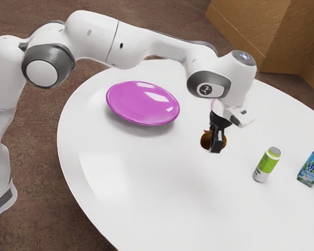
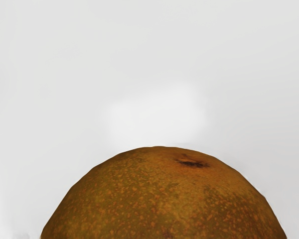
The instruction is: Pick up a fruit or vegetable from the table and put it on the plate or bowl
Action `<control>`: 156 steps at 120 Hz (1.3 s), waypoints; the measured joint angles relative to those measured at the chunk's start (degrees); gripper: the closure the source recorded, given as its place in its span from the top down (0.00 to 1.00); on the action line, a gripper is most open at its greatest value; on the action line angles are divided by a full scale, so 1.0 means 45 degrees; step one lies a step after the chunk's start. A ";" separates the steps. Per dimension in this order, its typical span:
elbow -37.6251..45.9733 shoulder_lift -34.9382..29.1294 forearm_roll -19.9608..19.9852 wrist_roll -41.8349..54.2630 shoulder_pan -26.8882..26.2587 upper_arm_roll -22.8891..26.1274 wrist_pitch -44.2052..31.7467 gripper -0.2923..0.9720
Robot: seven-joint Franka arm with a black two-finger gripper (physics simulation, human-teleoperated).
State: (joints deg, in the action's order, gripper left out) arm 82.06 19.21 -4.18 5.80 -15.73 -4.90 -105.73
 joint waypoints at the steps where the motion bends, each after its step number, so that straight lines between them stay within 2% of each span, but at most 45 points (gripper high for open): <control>1: -0.0001 0.0000 -0.0010 0.0003 0.0092 -0.0006 0.0018 0.49; 24: -0.0009 0.0014 -0.0184 0.0156 0.2590 0.0321 0.0287 0.49; 52: 0.0116 -0.0318 -0.0749 0.0403 0.6096 0.2257 0.0566 0.49; 64: 0.0632 -0.0870 -0.0836 0.0518 0.7044 0.2738 0.0791 0.49; 97: 0.4005 -0.3011 -0.0822 0.0702 0.7418 0.2864 0.0833 0.50; 133: 0.4815 -0.3588 -0.0787 0.0840 0.7793 0.1982 0.0885 0.50; 145: 0.4766 -0.3581 -0.0643 0.0969 0.7906 0.1939 0.0915 0.63; 156: 0.4734 -0.3578 -0.0537 0.1101 0.7790 0.1935 0.0936 0.70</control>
State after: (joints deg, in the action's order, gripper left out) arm 103.36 3.11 -6.60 10.76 19.33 3.81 -101.51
